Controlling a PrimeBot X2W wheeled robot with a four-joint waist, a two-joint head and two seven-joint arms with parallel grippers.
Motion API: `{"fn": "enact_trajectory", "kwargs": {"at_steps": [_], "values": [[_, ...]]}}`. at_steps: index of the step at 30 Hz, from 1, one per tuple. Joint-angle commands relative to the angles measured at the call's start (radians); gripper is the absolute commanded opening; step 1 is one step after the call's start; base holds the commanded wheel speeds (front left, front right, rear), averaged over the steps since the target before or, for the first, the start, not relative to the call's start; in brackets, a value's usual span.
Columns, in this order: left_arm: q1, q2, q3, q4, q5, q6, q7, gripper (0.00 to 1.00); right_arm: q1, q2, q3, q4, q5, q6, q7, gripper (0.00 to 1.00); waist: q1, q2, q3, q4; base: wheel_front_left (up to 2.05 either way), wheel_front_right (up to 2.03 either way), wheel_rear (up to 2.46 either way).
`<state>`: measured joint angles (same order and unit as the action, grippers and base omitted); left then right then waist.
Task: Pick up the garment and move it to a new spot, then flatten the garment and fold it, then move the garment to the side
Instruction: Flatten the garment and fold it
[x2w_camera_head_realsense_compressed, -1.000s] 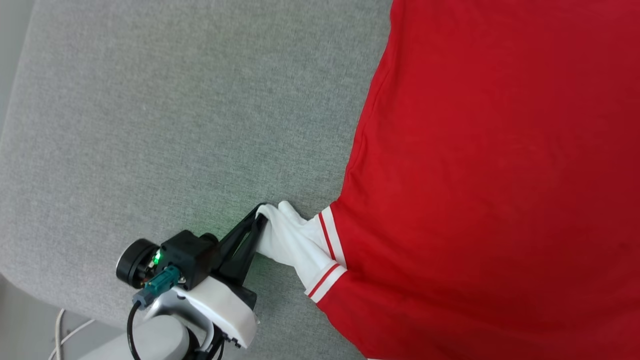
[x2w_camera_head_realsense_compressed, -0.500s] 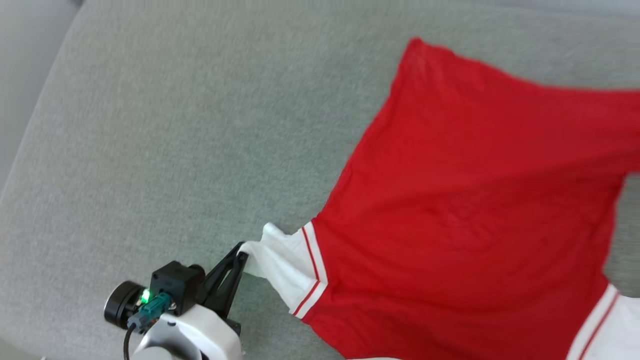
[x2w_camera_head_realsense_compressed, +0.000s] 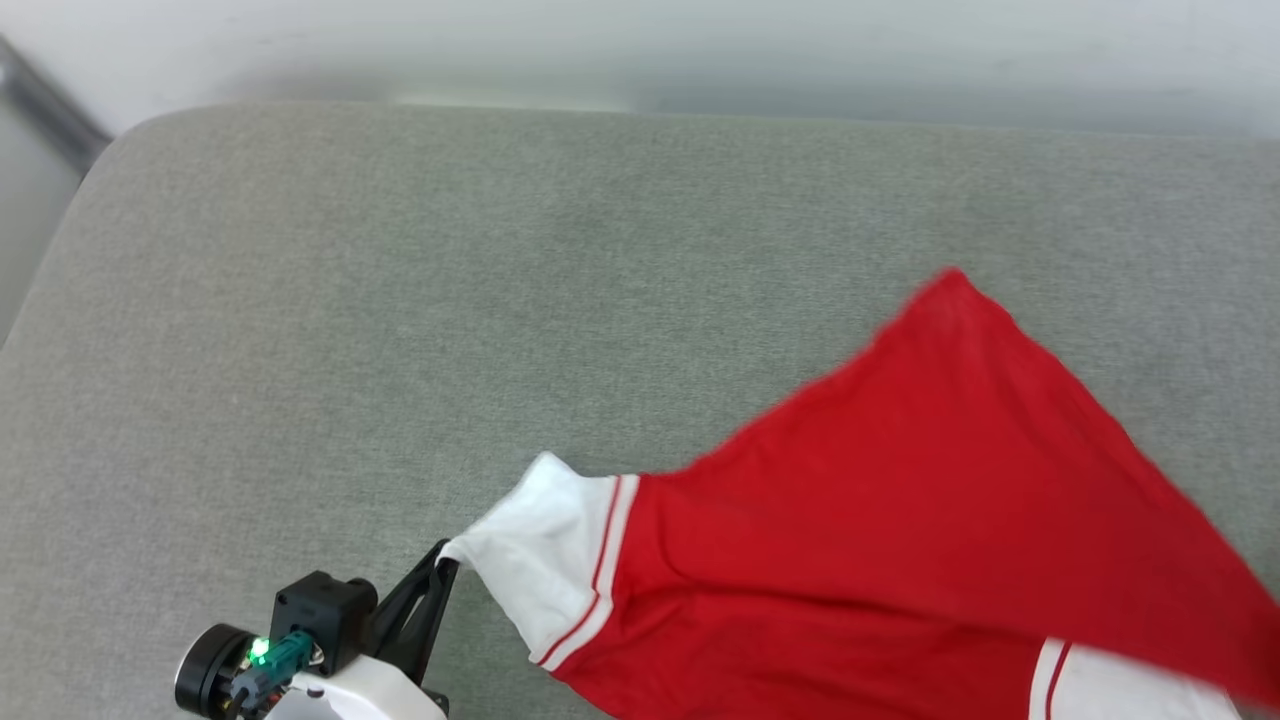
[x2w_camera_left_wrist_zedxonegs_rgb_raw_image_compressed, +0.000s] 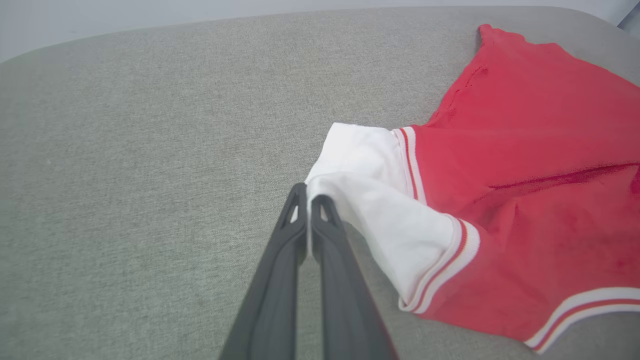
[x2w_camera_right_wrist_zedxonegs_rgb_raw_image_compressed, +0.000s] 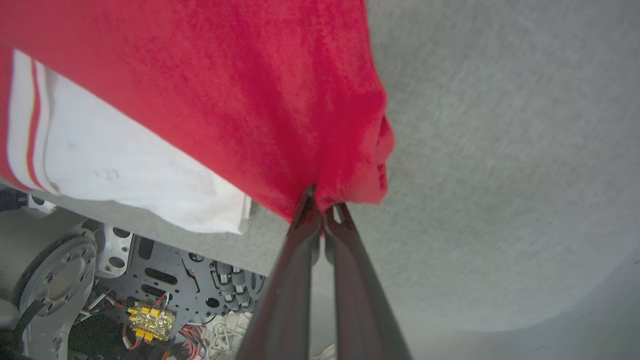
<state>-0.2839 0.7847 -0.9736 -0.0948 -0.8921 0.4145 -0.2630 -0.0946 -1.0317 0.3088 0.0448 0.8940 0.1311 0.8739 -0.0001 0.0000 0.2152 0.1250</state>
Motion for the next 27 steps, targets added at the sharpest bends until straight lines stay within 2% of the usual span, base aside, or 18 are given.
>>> {"fn": "enact_trajectory", "kwargs": {"at_steps": [1,5,8,9,11,21,27], "values": [[0.017,0.005,0.004,-0.002,0.002,0.003,-0.002,0.00,0.098,0.015,-0.003,0.009,0.011,-0.001,-0.028,0.00,0.0001,0.0000,-0.011,-0.015,0.00,0.00,0.00],[0.030,0.006,0.007,-0.001,0.005,0.001,-0.002,0.00,0.229,0.047,-0.026,0.025,0.023,-0.001,-0.078,0.00,0.0001,0.0000,-0.008,-0.024,0.00,0.00,0.00],[0.029,0.009,0.009,0.003,0.010,-0.002,-0.002,0.00,0.266,0.070,-0.048,0.019,0.024,-0.001,-0.112,0.00,0.0001,0.0000,-0.005,-0.029,0.00,0.00,0.00],[0.028,0.008,0.009,0.004,0.010,-0.003,-0.002,0.00,0.266,0.078,-0.064,0.019,0.018,-0.001,-0.125,0.06,0.0001,0.0000,-0.005,-0.031,0.00,0.00,0.00],[0.026,0.007,0.008,0.005,0.009,-0.007,-0.002,0.00,0.256,0.088,-0.091,0.004,0.014,-0.001,-0.140,1.00,0.0001,0.0000,-0.005,-0.034,0.00,0.00,0.00],[-0.004,-0.010,-0.002,0.007,0.023,-0.013,0.003,0.00,0.099,0.033,-0.290,-0.182,0.011,-0.001,-0.162,1.00,0.0001,0.0000,0.014,-0.008,0.00,0.00,0.00],[-0.038,-0.034,-0.009,0.010,0.043,-0.025,0.007,0.00,-0.035,-0.005,-0.294,-0.229,-0.009,-0.001,-0.082,1.00,0.0001,0.0000,0.052,0.022,0.00,0.00,0.00]]}}
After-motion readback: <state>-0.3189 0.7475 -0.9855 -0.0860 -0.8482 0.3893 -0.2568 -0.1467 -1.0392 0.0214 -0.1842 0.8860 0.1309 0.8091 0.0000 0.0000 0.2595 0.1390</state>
